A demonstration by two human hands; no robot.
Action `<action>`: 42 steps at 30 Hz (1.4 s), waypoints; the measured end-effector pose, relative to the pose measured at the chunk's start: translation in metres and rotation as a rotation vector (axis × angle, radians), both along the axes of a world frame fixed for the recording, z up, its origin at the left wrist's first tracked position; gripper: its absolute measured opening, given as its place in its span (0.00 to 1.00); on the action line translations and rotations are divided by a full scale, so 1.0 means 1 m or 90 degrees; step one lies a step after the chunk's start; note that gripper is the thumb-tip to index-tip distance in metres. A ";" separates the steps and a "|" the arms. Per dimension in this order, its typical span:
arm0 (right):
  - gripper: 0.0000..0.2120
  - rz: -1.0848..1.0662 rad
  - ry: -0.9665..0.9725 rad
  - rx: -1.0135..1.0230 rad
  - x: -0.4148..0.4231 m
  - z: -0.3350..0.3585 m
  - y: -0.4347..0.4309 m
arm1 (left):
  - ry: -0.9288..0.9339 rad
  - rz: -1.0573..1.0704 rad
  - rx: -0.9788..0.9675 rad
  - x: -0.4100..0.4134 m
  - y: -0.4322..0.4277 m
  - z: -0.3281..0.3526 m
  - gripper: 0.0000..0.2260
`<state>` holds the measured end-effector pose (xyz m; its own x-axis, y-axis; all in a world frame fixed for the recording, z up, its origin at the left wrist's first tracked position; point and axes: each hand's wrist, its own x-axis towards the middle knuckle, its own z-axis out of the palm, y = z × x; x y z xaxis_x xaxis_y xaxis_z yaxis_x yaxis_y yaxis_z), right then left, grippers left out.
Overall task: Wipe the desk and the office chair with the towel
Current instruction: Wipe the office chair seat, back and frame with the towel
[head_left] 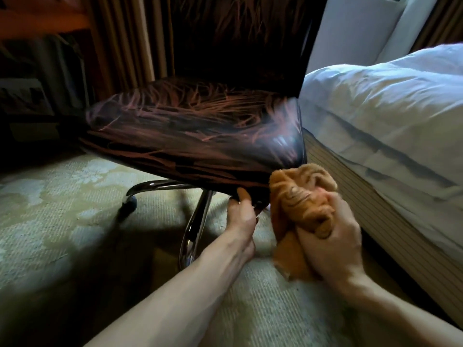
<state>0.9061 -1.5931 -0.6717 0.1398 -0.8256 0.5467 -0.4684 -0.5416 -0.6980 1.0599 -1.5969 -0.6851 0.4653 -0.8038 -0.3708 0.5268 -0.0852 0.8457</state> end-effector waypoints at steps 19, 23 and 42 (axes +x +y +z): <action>0.17 -0.026 -0.235 0.012 0.086 -0.009 0.013 | 0.124 -0.080 -0.057 0.072 0.022 -0.008 0.16; 0.20 -0.139 -0.391 -0.055 0.058 0.020 -0.023 | 0.154 -0.059 -0.094 0.094 0.030 -0.006 0.13; 0.23 -0.184 -0.257 -0.078 0.150 -0.008 -0.010 | 0.175 0.226 -0.129 0.112 0.022 0.012 0.15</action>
